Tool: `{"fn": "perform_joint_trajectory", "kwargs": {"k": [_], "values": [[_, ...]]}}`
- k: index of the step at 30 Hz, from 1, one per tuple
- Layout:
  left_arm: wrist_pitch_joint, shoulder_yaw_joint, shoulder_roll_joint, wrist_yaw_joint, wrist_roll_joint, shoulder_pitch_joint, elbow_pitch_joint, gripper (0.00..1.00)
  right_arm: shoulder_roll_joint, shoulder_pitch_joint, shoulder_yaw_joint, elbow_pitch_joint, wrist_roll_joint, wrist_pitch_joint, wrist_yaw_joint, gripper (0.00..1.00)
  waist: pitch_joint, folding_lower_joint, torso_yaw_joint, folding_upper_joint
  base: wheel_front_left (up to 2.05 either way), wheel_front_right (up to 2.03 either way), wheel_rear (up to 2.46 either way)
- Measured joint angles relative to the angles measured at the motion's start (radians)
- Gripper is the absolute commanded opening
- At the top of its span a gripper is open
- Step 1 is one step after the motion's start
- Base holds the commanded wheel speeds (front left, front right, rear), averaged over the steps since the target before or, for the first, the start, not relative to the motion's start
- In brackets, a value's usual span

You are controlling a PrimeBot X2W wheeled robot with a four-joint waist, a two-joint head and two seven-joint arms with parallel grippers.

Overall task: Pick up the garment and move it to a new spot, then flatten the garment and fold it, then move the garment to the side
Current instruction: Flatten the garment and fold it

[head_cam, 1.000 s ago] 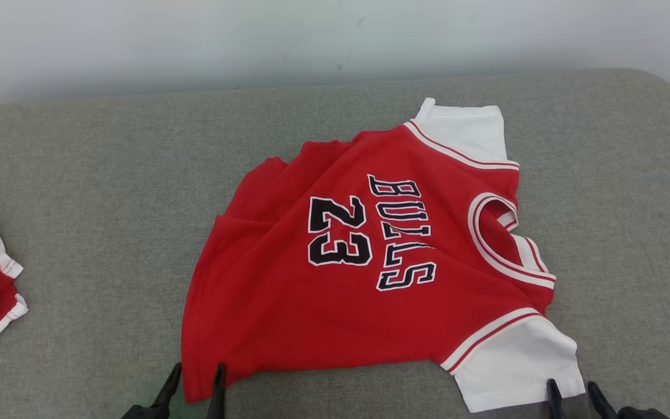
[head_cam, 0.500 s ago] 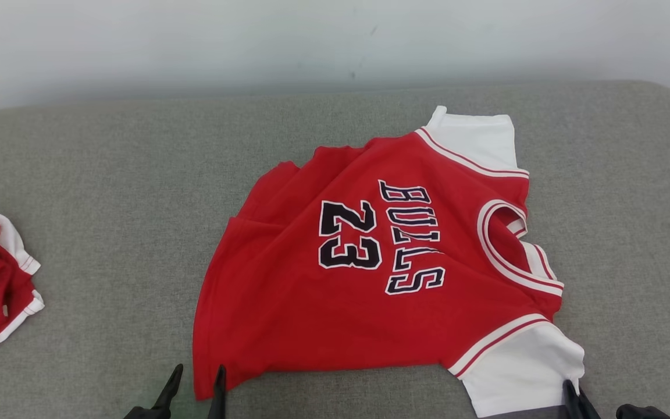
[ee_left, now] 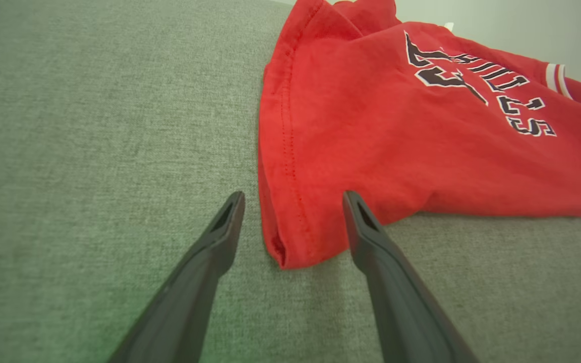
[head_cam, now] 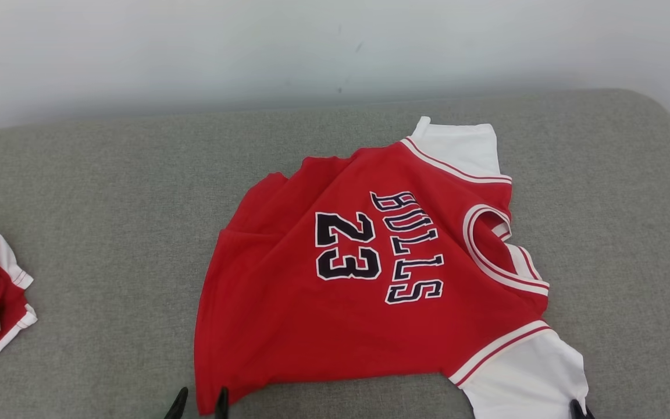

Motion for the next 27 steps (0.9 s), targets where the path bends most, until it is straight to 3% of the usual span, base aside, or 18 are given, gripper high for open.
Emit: {"fn": "perform_joint_trajectory", "kwargs": {"k": [7,10,12,19,20,22,23,24,27], "values": [[0.0,-0.016,0.0,-0.044,-0.049,-0.005,0.027,1.0,-0.002,-0.008,-0.001,-0.014,-0.001,0.0,0.0,0.0,0.015,0.0,-0.01,0.0,0.0,0.0,0.0],[0.0,-0.018,0.0,-0.05,-0.051,-0.014,0.022,1.0,-0.002,-0.019,-0.003,-0.022,-0.002,0.0,0.0,0.0,0.021,0.0001,-0.009,0.0001,0.0,0.0,0.0],[0.0,-0.024,0.0,-0.053,-0.046,-0.016,0.019,0.91,-0.002,-0.02,-0.004,-0.024,-0.002,0.0,0.0,0.0,0.023,0.0,-0.006,0.0,0.0,0.0,0.0],[0.0,-0.032,0.0,-0.054,-0.041,-0.015,0.02,0.91,-0.002,-0.023,-0.007,-0.025,-0.005,0.0,0.0,0.0,0.02,0.0001,-0.005,0.0,0.0,0.0,0.0],[0.0,-0.033,0.0,-0.054,-0.041,-0.014,0.019,0.85,-0.002,-0.023,-0.007,-0.025,-0.005,0.0,0.0,0.0,0.02,0.0,-0.005,0.0,0.0,0.0,0.0],[0.0,-0.037,0.0,-0.054,-0.041,-0.014,0.017,0.46,-0.002,-0.023,-0.009,-0.027,-0.005,0.0,0.0,0.0,0.018,0.0,-0.005,0.0,0.0,0.0,0.0],[0.0,-0.038,0.0,-0.054,-0.041,-0.013,0.018,0.14,-0.002,-0.023,-0.01,-0.028,-0.005,0.0,0.0,0.0,0.018,0.0,-0.006,0.0001,0.0,0.0,0.0],[0.0,-0.038,0.0,-0.053,-0.041,-0.013,0.021,0.0,-0.002,-0.023,-0.01,-0.028,-0.005,0.0,0.0,0.0,0.018,0.0,-0.006,0.0,0.0,0.0,0.0],[0.0,-0.043,0.0,-0.053,-0.033,-0.014,0.032,0.0,-0.002,-0.026,-0.012,-0.035,-0.005,0.0,0.0,0.0,0.018,0.0,-0.007,0.0,0.0,0.0,0.0]]}}
